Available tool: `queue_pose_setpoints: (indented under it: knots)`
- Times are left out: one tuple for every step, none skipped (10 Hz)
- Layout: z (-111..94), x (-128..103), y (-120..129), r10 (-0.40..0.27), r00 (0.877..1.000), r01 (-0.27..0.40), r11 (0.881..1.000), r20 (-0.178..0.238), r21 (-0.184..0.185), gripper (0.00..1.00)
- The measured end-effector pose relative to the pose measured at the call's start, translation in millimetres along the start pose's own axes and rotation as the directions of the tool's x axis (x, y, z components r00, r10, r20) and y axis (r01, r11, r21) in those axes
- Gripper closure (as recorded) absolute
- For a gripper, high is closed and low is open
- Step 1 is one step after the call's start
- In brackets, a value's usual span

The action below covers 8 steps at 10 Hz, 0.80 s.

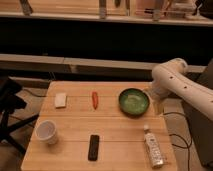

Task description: Pick up the ceramic bowl

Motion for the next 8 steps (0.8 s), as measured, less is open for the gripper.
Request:
queue_pose_setpoints:
  knots:
    - [3.4,-0.9,-1.2,-0.006,1.0,0.006,1.0,0.002,0.001,0.2]
    - [5.4,-0.4,-2.5,-0.014,1.0,0.014,1.0,0.004,0.002,0.2]
    - [10.5,1.2,-3.6,-0.021,1.0,0.021,1.0,0.005,0.001,0.2]
    - [16.1,1.4,-5.4,-0.032,0.999,0.032,0.999,0.006,0.002,0.2]
    - [18.7,0.4,-6.8,-0.039,0.999,0.039,0.999,0.009,0.003,0.2]
    - [22.4,1.7,-7.8,-0.047,0.999,0.046,0.999,0.006,0.004,0.2]
    - [27.3,1.6,-8.1,-0.054,0.999,0.054,0.999,0.007,0.005,0.2]
    - [33.3,2.7,-7.8,-0.061,0.998,0.061,0.998,0.004,0.006,0.2]
